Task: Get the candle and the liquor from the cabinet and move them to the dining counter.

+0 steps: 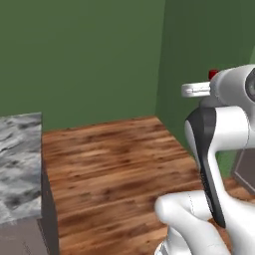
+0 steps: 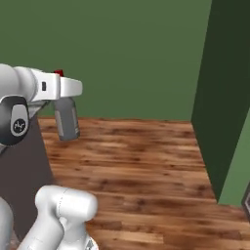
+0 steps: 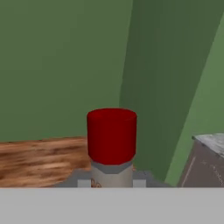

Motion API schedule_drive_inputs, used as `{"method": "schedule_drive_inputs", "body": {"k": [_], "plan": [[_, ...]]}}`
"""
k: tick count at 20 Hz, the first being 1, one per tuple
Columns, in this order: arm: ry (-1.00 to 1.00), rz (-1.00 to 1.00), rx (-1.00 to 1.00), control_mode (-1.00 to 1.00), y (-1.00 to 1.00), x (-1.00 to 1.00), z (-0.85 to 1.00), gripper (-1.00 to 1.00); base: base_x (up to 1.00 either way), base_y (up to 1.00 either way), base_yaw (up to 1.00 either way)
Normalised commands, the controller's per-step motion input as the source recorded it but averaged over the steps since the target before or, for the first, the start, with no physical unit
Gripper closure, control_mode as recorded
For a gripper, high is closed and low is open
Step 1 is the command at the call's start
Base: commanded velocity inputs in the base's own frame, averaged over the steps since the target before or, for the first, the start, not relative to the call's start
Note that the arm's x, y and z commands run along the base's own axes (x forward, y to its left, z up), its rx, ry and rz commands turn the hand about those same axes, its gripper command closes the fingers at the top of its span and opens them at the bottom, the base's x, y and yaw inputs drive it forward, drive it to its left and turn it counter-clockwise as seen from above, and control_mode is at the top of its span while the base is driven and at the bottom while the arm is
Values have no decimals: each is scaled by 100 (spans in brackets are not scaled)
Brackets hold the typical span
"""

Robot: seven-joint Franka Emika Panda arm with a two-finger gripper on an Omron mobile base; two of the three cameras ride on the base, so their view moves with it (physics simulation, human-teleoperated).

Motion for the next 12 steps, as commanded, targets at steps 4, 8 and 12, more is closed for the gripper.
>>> {"method": "schedule_drive_inputs", "body": {"k": [4, 8, 12], "plan": [[0, 0, 0, 100, 0, 0, 0, 100, 81, -100, 36], [0, 0, 0, 100, 0, 0, 0, 100, 86, -99, 39], [0, 0, 0, 100, 0, 0, 0, 100, 88, -90, 42]]}}
